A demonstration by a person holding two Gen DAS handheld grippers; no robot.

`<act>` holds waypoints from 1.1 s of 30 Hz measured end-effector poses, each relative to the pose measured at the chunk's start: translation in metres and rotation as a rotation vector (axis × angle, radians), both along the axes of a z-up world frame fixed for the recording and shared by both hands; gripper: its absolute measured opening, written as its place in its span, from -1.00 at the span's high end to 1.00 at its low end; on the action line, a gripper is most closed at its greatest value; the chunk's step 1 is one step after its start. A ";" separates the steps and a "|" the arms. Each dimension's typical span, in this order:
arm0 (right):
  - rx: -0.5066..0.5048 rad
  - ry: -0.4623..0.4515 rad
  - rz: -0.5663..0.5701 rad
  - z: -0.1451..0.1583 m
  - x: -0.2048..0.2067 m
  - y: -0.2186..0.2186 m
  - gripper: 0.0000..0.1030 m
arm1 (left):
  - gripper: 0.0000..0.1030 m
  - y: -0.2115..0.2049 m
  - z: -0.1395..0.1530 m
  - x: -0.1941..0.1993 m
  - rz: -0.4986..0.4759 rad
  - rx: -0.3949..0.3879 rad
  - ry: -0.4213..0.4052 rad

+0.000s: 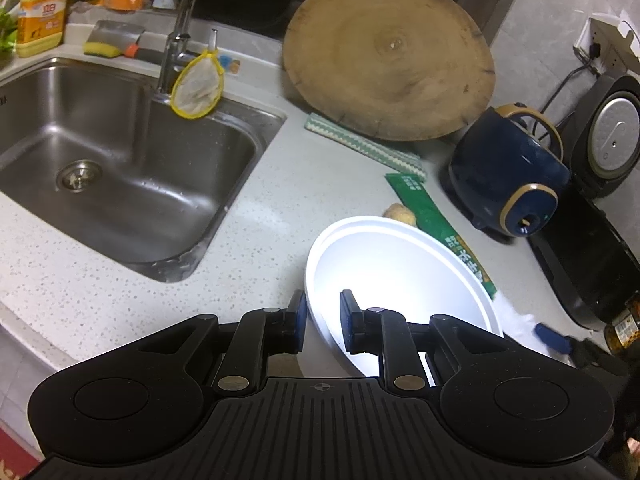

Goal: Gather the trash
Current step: 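Carry the white tissue in the right tool toward the trash bin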

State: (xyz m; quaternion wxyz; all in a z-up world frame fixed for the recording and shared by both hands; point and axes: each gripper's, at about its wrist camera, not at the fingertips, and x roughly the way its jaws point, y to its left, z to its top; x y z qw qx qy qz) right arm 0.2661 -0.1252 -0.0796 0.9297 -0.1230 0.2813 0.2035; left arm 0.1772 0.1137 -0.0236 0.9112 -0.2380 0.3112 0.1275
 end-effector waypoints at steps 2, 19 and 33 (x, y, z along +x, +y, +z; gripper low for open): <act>0.067 0.071 0.000 -0.001 0.008 -0.010 -0.19 | 0.60 -0.001 -0.001 0.000 -0.003 0.001 0.004; 0.129 0.078 0.122 0.028 -0.015 -0.010 0.95 | 0.71 0.007 -0.018 0.024 -0.070 -0.097 0.004; 0.243 0.073 0.231 0.071 -0.083 0.026 0.95 | 0.74 0.066 0.024 -0.115 0.047 -0.080 -0.236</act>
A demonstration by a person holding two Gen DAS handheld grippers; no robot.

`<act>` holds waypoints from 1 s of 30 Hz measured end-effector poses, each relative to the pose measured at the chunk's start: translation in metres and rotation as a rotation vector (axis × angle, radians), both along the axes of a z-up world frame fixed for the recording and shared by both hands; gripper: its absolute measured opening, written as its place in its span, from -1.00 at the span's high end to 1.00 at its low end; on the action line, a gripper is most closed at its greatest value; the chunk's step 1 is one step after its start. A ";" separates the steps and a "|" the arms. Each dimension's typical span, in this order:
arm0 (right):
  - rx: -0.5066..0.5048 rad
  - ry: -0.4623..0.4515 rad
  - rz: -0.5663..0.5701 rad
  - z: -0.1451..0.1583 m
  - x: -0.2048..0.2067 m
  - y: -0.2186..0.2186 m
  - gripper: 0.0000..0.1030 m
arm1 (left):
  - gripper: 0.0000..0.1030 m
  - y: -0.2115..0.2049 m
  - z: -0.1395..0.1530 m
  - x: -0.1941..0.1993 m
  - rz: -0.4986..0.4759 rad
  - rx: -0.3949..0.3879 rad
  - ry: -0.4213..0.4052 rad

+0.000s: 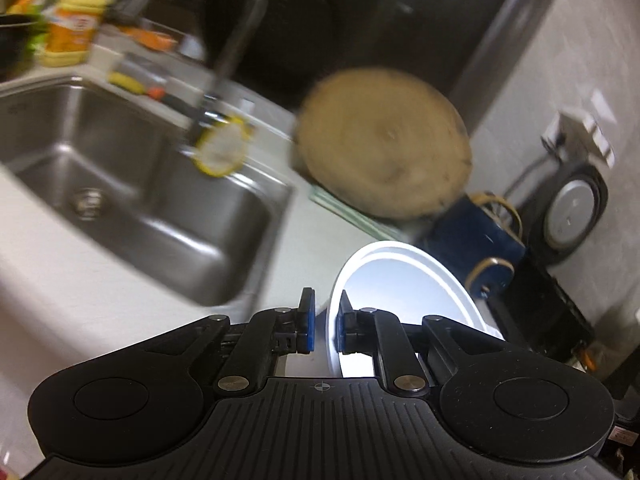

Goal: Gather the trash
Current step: 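Carry the white tissue in the right tool toward the trash bin, then lower the tissue into the green-lined bin and open the right tool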

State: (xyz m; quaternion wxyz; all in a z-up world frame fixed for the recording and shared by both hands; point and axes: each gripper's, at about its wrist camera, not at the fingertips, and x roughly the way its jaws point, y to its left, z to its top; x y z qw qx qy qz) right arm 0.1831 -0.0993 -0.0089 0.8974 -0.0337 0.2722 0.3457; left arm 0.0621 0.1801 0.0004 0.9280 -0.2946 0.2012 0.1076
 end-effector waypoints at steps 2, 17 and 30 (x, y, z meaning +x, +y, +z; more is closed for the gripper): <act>0.001 0.026 0.057 -0.002 -0.018 0.016 0.95 | 0.74 0.014 -0.007 -0.033 0.037 -0.010 0.019; -0.308 0.339 0.220 -0.133 -0.117 0.101 0.95 | 0.73 0.067 -0.203 -0.140 0.185 -0.041 0.603; -0.516 0.423 0.240 -0.316 -0.115 0.093 0.95 | 0.61 -0.001 -0.467 -0.011 -0.055 -0.121 0.704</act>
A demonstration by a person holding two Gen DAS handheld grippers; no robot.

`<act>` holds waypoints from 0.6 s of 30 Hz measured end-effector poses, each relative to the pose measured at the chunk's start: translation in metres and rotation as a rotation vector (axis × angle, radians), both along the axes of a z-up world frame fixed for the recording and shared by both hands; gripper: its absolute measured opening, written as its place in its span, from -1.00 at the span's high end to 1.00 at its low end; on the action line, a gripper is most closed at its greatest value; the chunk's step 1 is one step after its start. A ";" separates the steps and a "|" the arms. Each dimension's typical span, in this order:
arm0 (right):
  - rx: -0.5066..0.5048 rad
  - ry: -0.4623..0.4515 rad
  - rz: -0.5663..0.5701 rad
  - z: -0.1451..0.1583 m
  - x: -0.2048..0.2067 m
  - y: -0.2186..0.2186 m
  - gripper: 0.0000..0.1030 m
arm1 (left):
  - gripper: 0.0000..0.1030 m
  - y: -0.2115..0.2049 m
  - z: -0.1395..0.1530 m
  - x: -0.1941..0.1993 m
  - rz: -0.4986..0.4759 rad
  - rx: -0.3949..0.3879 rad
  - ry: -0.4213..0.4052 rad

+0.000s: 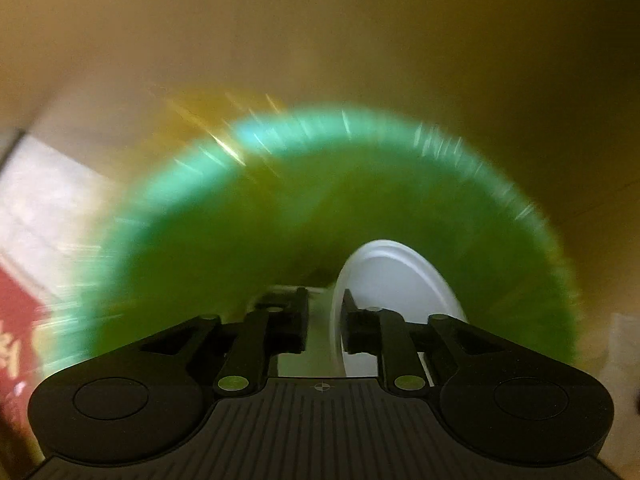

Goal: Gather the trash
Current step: 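Lower the tissue into the green-lined bin and open the right tool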

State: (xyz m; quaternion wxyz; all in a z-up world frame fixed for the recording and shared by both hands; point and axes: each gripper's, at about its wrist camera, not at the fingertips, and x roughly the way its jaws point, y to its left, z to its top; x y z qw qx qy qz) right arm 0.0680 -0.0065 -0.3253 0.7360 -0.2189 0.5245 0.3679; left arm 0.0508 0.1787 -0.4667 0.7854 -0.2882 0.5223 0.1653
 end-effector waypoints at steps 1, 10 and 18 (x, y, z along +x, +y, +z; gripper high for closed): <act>-0.003 0.006 -0.009 -0.010 0.001 0.002 0.95 | 0.61 -0.002 -0.015 0.005 -0.019 0.000 0.017; 0.001 0.105 -0.072 -0.066 0.012 0.038 0.95 | 0.59 0.032 0.008 -0.028 0.058 -0.081 -0.053; -0.087 0.200 -0.078 -0.152 0.032 0.117 0.94 | 0.59 0.063 0.110 -0.101 0.161 -0.021 -0.200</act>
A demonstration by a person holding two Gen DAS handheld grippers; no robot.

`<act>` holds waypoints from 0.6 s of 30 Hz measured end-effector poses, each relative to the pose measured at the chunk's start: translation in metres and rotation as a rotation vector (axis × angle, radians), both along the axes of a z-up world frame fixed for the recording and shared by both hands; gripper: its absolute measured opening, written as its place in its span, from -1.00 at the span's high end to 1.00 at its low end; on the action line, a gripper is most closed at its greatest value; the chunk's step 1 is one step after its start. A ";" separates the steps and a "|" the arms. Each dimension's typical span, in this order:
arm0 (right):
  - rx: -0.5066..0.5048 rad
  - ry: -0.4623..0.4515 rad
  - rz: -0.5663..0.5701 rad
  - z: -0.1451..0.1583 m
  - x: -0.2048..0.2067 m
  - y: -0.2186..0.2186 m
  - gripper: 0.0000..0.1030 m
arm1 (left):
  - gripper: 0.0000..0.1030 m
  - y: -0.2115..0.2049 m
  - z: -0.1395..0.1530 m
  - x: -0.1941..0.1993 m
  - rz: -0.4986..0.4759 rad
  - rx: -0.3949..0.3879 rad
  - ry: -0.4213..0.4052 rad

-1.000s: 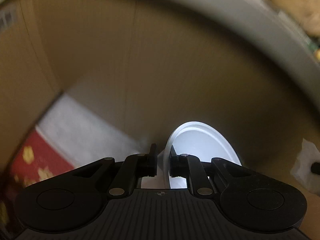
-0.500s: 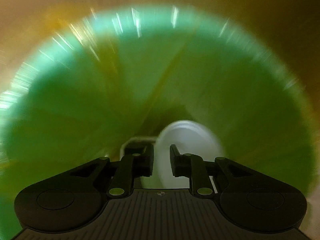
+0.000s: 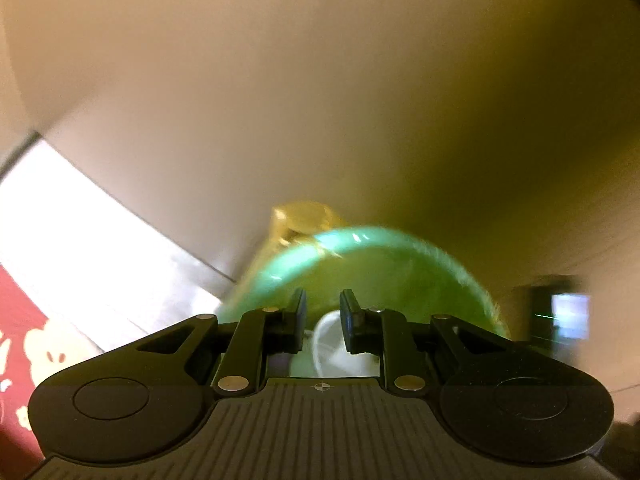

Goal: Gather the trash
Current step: 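Lower the tissue into the green-lined bin and open the right tool, then raise both open tools back over the counter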

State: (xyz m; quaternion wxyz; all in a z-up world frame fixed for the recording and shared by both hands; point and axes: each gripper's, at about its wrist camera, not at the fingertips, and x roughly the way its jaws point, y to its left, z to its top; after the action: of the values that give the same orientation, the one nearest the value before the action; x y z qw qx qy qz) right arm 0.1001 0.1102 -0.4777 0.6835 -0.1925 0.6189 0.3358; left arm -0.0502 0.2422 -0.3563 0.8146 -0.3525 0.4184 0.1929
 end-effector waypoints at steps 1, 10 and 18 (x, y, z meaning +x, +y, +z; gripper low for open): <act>-0.034 0.046 -0.008 -0.021 0.003 0.008 0.95 | 0.59 0.002 0.004 -0.011 0.024 0.001 -0.002; -0.110 0.167 -0.005 -0.061 0.003 0.008 0.90 | 0.59 0.012 0.019 -0.053 0.187 -0.039 0.026; 0.057 -0.107 0.157 0.071 -0.020 -0.020 -0.17 | 0.59 0.010 0.052 -0.047 0.184 -0.069 -0.017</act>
State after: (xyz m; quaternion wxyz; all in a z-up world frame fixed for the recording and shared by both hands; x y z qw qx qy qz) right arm 0.0803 0.0904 -0.4065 0.6923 -0.2385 0.5546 0.3954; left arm -0.0967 0.2520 -0.3039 0.7845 -0.4188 0.3835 0.2492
